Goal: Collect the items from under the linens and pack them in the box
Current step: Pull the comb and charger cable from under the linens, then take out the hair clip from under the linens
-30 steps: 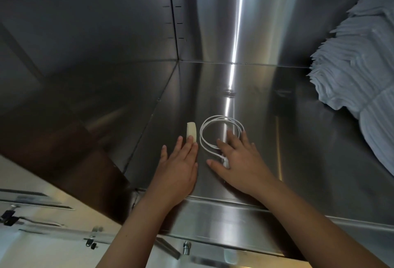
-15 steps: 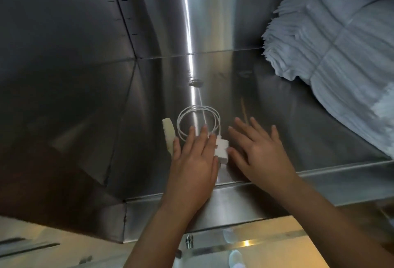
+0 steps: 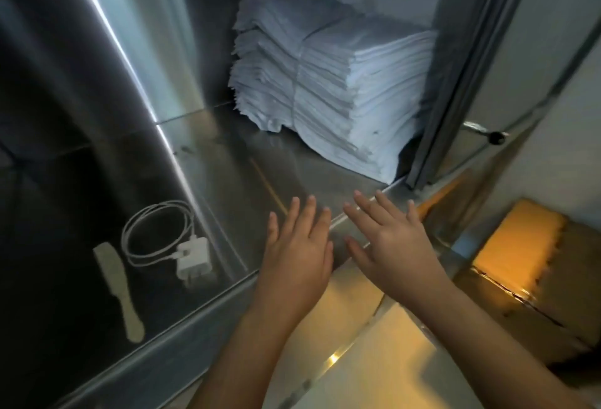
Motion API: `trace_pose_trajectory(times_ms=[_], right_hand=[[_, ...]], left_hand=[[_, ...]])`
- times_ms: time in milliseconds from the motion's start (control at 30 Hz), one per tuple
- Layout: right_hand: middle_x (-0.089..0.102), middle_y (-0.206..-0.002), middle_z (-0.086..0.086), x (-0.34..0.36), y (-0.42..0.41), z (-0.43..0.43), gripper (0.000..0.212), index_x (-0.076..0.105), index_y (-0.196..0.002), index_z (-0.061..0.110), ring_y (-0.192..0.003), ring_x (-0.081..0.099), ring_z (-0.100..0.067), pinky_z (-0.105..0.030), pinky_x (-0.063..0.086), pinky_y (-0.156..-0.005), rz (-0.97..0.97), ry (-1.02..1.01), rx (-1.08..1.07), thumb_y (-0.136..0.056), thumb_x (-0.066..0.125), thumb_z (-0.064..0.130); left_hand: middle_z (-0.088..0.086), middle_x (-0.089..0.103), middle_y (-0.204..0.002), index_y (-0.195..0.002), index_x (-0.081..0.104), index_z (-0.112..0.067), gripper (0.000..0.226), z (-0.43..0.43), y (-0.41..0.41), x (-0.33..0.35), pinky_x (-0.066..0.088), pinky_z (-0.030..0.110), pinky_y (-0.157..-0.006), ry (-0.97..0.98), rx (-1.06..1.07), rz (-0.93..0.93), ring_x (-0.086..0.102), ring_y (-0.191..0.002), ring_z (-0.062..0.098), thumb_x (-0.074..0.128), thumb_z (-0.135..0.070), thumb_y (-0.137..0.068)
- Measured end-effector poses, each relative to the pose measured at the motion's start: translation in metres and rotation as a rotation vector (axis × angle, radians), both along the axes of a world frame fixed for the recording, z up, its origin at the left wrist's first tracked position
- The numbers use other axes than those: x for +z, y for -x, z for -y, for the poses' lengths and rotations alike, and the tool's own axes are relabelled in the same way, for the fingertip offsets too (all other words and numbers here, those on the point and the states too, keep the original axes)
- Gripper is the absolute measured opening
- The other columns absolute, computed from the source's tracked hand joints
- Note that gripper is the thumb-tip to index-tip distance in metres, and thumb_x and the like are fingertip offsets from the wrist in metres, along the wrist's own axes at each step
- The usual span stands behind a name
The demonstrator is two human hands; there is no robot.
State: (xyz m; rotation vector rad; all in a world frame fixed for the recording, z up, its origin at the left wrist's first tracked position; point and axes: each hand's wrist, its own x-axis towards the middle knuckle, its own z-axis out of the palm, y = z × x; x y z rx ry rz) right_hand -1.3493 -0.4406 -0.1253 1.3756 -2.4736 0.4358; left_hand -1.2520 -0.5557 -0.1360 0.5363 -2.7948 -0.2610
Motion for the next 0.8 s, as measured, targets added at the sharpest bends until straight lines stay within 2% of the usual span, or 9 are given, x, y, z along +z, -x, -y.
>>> trace_pose_trajectory(times_ms=[100,267,500,567,633,733,800], right_hand=[[0.058,-0.128,-0.013,0.003,0.008,-0.044,0.048,0.062,-0.119,0.009,-0.12,0.051,-0.04,-0.066,0.036,-0.091,-0.033,0.015,-0.092,-0.075,0.075,0.024],[0.061,-0.125,-0.012,-0.001,0.013,-0.142,0.047,0.064,-0.118,0.011,-0.116,0.054,-0.039,-0.065,0.04,-0.088,-0.051,0.043,-0.247,-0.075,0.075,0.026],[0.065,-0.117,-0.014,0.003,0.012,-0.292,0.05,0.068,-0.11,0.008,-0.107,0.06,-0.04,-0.066,0.044,-0.079,-0.079,0.057,-0.494,-0.065,0.083,0.022],[0.064,-0.119,-0.015,0.003,0.01,-0.334,0.049,0.067,-0.112,0.006,-0.109,0.058,-0.041,-0.067,0.042,-0.081,-0.074,0.069,-0.558,-0.068,0.081,0.02],[0.059,-0.127,-0.015,0.004,0.006,-0.375,0.047,0.062,-0.119,0.007,-0.118,0.052,-0.041,-0.066,0.037,-0.09,-0.045,0.079,-0.626,-0.076,0.075,0.021],[0.052,-0.135,-0.013,0.006,-0.002,-0.431,0.046,0.057,-0.127,0.009,-0.127,0.044,-0.039,-0.062,0.031,-0.099,-0.028,0.075,-0.713,-0.084,0.067,0.024],[0.053,-0.133,-0.014,0.009,-0.007,-0.464,0.047,0.058,-0.125,0.007,-0.124,0.046,-0.04,-0.063,0.033,-0.097,-0.04,0.058,-0.779,-0.082,0.07,0.022]], left_hand=[[0.004,0.011,-0.156,-0.146,0.023,-0.022,0.049,-0.035,0.024,0.003,-0.001,0.046,-0.113,0.017,-0.105,-0.007,0.0,-0.144,0.021,0.03,-0.03,-0.098],[0.003,0.006,-0.157,-0.148,0.015,-0.023,0.051,-0.118,0.058,0.005,-0.001,0.045,-0.114,0.052,-0.268,0.006,-0.004,-0.144,0.021,0.027,-0.033,-0.099],[0.004,0.016,-0.155,-0.146,0.024,-0.02,0.049,-0.263,0.081,0.014,0.005,0.046,-0.114,0.017,-0.51,-0.026,0.006,-0.144,0.022,0.032,-0.029,-0.099],[0.009,0.023,-0.153,-0.144,0.031,-0.016,0.048,-0.304,0.086,0.016,0.009,0.05,-0.113,0.019,-0.581,-0.048,0.013,-0.143,0.026,0.037,-0.026,-0.098],[0.011,0.028,-0.151,-0.142,0.035,-0.013,0.047,-0.343,0.09,0.018,0.012,0.052,-0.112,0.013,-0.635,-0.066,0.017,-0.141,0.029,0.042,-0.023,-0.096],[0.009,0.022,-0.153,-0.144,0.029,-0.017,0.049,-0.397,0.097,0.016,0.009,0.049,-0.113,0.034,-0.708,-0.065,0.012,-0.143,0.027,0.038,-0.027,-0.097],[0.006,0.018,-0.155,-0.146,0.024,-0.019,0.05,-0.431,0.102,0.015,0.007,0.047,-0.113,0.047,-0.77,-0.067,0.008,-0.143,0.024,0.035,-0.029,-0.098]])
